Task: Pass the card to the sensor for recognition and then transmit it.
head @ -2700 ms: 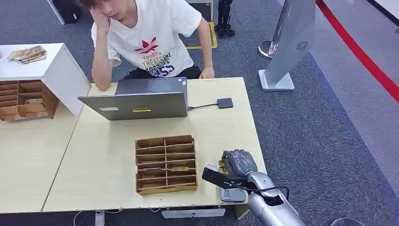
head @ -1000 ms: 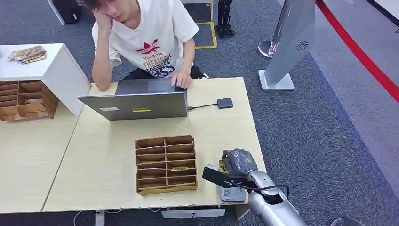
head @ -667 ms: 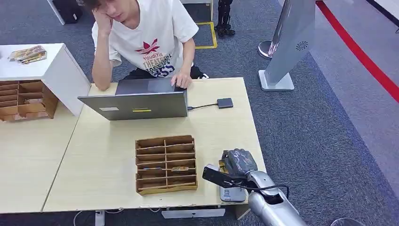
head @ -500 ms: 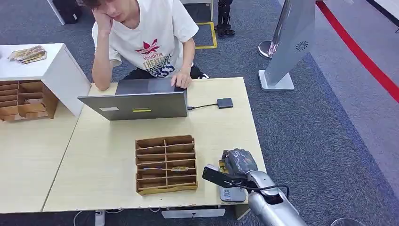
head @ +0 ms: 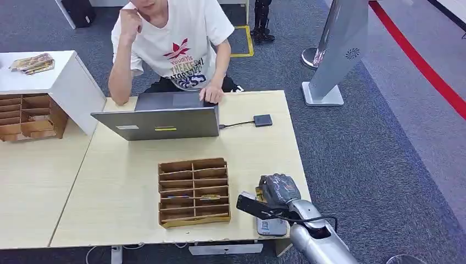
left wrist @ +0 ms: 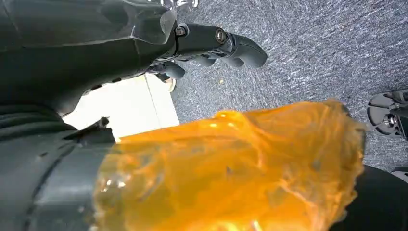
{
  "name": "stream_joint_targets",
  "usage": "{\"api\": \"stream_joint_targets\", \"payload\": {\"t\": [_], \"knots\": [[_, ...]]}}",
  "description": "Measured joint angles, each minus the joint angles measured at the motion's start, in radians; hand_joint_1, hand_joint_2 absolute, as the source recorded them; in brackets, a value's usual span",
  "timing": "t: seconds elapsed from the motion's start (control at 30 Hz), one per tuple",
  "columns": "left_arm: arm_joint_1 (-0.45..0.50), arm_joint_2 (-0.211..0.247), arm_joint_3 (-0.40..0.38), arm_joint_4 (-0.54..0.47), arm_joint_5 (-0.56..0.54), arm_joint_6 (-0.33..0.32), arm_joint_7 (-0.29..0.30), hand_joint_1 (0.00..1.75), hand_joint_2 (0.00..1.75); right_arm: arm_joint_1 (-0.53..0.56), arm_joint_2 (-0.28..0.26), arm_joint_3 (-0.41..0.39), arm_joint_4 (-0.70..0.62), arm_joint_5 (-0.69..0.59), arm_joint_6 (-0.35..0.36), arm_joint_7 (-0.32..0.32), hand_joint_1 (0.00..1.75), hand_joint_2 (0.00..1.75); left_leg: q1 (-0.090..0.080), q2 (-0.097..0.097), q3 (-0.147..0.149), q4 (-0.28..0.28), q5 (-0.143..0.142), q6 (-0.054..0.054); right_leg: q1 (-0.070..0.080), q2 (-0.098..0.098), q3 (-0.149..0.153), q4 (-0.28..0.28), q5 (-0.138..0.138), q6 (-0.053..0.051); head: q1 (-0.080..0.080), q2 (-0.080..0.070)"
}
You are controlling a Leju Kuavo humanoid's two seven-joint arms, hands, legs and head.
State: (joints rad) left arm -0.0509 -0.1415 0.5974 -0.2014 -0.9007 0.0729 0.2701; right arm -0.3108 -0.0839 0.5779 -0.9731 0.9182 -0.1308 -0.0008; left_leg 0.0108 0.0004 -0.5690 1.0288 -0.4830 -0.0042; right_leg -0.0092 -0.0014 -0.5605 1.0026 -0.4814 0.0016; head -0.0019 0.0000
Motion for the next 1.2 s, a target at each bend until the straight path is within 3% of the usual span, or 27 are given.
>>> {"api": "stream_joint_targets", "payload": {"t": [1.2], "knots": [[0.0, 0.0, 0.004, 0.0, -0.005, 0.0, 0.0, 0.0, 0.0, 0.001, 0.005, 0.0, 0.002, 0.005, 0.001, -0.001, 1.75, 1.75, 0.0, 0.0, 0.0, 0.0, 0.0, 0.0, 0.0, 0.0, 0.0, 0.0, 0.0, 0.0, 0.0, 0.0]]}}
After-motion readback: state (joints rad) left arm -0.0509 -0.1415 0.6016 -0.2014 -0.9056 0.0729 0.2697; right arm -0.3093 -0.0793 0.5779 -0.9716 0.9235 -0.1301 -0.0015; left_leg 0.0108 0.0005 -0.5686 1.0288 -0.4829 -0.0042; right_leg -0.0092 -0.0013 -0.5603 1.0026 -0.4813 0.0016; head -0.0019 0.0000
